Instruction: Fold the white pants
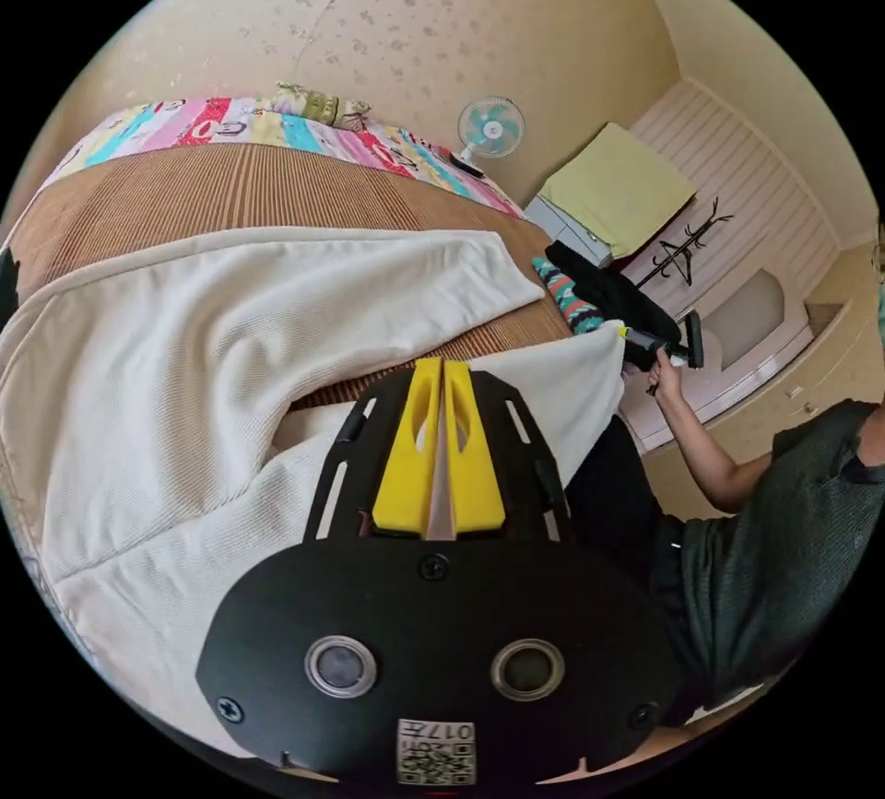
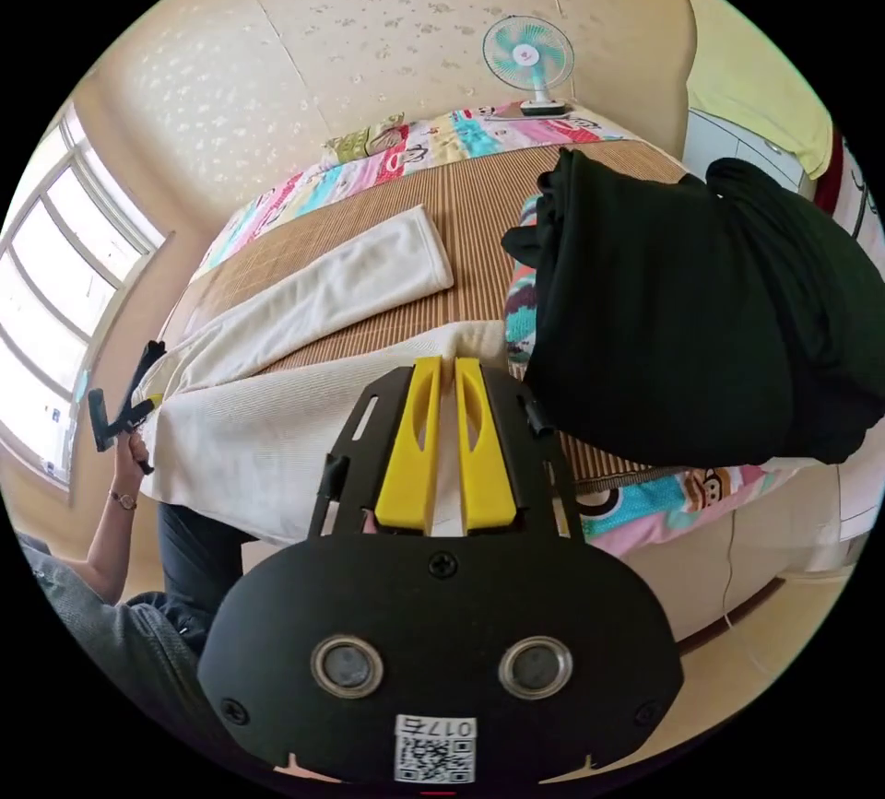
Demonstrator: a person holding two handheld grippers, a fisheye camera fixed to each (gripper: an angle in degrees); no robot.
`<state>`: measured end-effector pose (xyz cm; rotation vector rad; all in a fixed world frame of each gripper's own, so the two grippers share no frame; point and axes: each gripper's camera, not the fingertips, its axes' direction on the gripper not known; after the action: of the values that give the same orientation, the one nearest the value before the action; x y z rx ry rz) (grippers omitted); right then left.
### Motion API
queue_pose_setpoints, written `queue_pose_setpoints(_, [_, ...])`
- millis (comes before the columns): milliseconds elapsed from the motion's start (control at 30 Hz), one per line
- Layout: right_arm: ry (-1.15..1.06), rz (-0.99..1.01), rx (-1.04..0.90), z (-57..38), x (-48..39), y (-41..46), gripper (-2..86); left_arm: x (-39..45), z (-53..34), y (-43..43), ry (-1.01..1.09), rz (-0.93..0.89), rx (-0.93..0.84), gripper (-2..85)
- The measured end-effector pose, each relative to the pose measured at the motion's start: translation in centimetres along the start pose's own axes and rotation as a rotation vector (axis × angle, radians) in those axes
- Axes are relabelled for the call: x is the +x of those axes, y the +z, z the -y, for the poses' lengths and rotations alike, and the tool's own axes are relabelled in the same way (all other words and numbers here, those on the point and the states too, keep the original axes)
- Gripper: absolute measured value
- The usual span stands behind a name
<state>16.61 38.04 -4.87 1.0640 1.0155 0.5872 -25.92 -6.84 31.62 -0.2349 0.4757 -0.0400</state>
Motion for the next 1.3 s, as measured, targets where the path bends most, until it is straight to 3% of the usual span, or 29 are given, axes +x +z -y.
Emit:
queue_pose_setpoints(67, [0.098, 0.018, -0.182, 0.9, 2.3, 4.6, 6.6, -3.1, 0.1, 1.1, -0.141, 0.061, -0.055, 0.1])
queue_pose_setpoints(100, [0.14, 0.088, -0.271, 1.1, 3.3, 6.6, 7.6, -3.8, 0.1, 1.4, -0.137, 0.0, -0.1, 1.6])
queue_pose_setpoints(167, [0.14, 0.204, -0.19, 0.2, 3.9, 5.5, 9.4, -3.1, -0.8, -0.9, -0.063, -0.042, -0.053, 4.4])
queue_pose_setpoints(267, [0.132, 0.223, -0.02, -3.0, 4.4, 0.6, 10.1, -2.2, -4.4, -8.4, -0.035, 0.156, 0.074, 4.9])
queue_pose_setpoints(333, [0.217, 0.191, 0.056, -7.1, 5.7, -2.4, 11.5, -3.4, -8.1, -14.1, -0.139, 0.288, 0.201, 6.6])
queue_pose_setpoints(467, [0.44, 0.227, 0.047, -14.2, 8.3, -2.7, 14.2, -9.5, -19.5, -25.4, -0.586, 0.539, 0.483, 13.3])
queue_pose_setpoints(633, [0.505, 0.386, -0.137, -18.4, 7.5, 2.8, 16.5, -18.3, -27.1, -29.3, -0.897, 0.422, 0.522, 16.4])
queue_pose_setpoints(733, [0.451, 0.504, -0.156, -17.1, 6.5, 5.5, 14.4, -23.5, -28.3, -28.4, -0.988, 0.153, 0.498, 16.5])
queue_pose_setpoints(800, [0.458, 0.506, -0.161, -16.3, 6.4, 6.3, 10.0, -26.3, -29.6, -27.0, -1.039, -0.128, 0.564, 13.3])
queue_pose_setpoints(900, [0.367, 0.487, -0.152, -15.2, 5.7, 4.9, 5.0, -26.6, -31.3, -27.4, -0.983, -0.354, 0.692, 6.4])
queue_pose_setpoints(1033, [0.229, 0.548, -0.028, -14.4, 4.3, -0.7, 3.0, -23.3, -30.1, -30.7, -0.717, -0.44, 0.691, 5.0])
queue_pose_setpoints(1200, [0.056, 0.441, 0.137, -8.2, 0.5, -6.3, 2.6, -16.5, -23.1, -37.4, -0.446, -0.197, 0.682, 5.1])
queue_pose_setpoints(1300, [0.024, 0.472, 0.121, 0.2, -1.7, -4.0, 3.0, -15.8, -15.3, -36.6, -0.424, -0.071, 0.633, 5.4])
